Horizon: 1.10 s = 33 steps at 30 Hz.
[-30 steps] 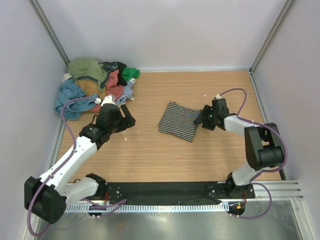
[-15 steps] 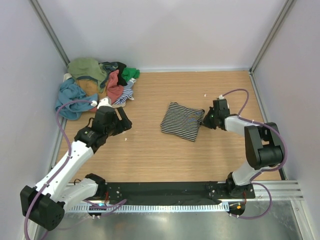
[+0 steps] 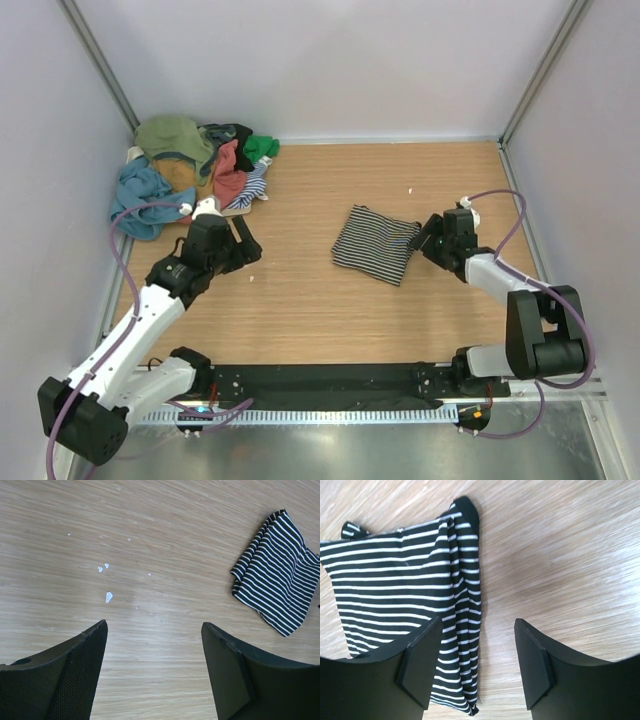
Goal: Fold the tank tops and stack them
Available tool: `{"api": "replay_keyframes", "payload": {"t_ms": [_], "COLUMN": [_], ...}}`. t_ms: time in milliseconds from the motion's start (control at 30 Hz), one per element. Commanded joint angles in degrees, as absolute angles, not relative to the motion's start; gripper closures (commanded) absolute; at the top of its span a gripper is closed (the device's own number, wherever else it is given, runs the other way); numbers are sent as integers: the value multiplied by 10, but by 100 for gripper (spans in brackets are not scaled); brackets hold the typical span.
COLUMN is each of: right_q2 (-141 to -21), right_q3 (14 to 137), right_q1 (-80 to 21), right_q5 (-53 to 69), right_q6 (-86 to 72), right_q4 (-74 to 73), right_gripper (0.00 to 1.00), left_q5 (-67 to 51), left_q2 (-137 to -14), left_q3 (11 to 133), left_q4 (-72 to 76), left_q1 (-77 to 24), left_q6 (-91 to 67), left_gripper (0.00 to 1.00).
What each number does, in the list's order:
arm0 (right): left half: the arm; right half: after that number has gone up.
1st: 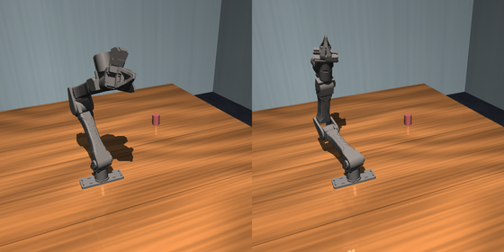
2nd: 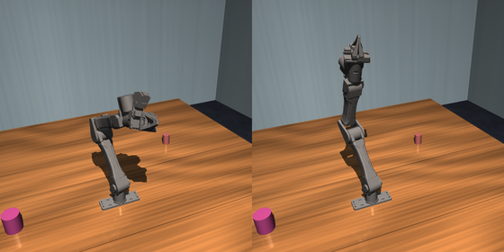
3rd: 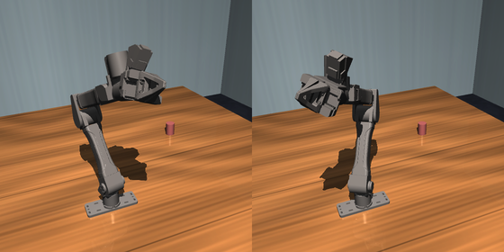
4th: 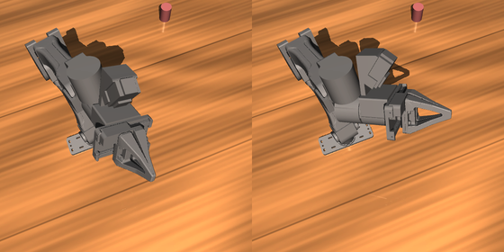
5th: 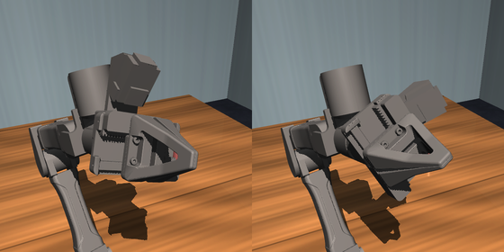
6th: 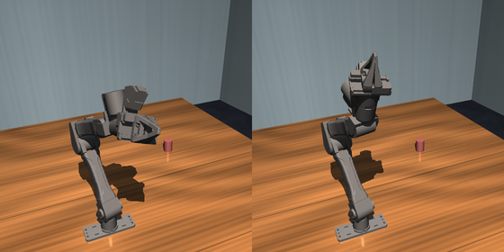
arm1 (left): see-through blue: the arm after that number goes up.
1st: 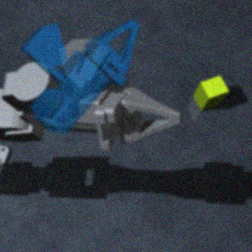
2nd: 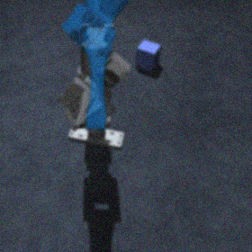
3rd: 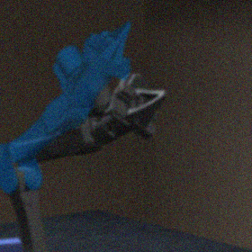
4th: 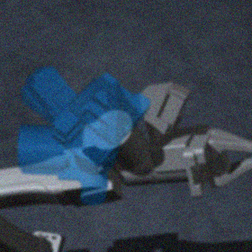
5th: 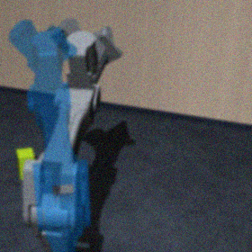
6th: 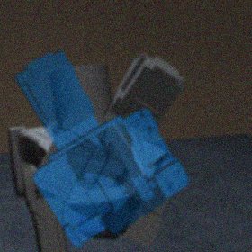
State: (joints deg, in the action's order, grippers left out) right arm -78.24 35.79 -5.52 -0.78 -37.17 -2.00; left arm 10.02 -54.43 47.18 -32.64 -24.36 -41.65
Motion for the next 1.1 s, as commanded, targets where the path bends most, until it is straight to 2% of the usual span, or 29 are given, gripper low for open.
{"api": "replay_keyframes", "payload": {"t_ms": [0,300,400,433,500,533,633,833,933,967,1000,1033,1067], "right_q2": [-786,-841,-856,-860,-860,-859,-856,-787,-712,-695,-659,-610,-597], "right_q3": [347,359,365,367,371,372,378,357,332,327,323,311,311], "right_q1": [-62,-82,-83,-83,-83,-83,-82,-46,-25,-23,-23,-23,-23], "right_q5": [25,47,35,26,14,4,-25,-129,-226,-264,-283,-328,-341], "right_q6": [-364,-366,-367,-368,-370,-371,-376,-410,-449,-456,-464,-478,-481], "right_q4": [32,56,46,42,36,34,20,-32,-67,-77,-90,-122,-122], "right_gripper": [35,40,58,72,81,90,99,99,99,96,70,27,23], "left_q5": [111,127,127,127,127,127,130,150,170,169,159,150,143], "left_q2": [-529,-507,-508,-508,-508,-509,-518,-566,-594,-602,-609,-650,-650], "left_q3": [483,503,510,511,512,512,511,512,524,535,544,596,597], "left_q4": [-343,-368,-373,-374,-374,-374,-369,-352,-339,-335,-332,-337,-339], "left_q1": [-241,-241,-241,-241,-241,-241,-241,-230,-207,-197,-173,-133,-119], "left_q6": [-416,-410,-408,-408,-408,-408,-403,-414,-437,-443,-450,-468,-468], "left_gripper": [23,23,23,23,23,23,23,23,10,6,3,0,0]}}
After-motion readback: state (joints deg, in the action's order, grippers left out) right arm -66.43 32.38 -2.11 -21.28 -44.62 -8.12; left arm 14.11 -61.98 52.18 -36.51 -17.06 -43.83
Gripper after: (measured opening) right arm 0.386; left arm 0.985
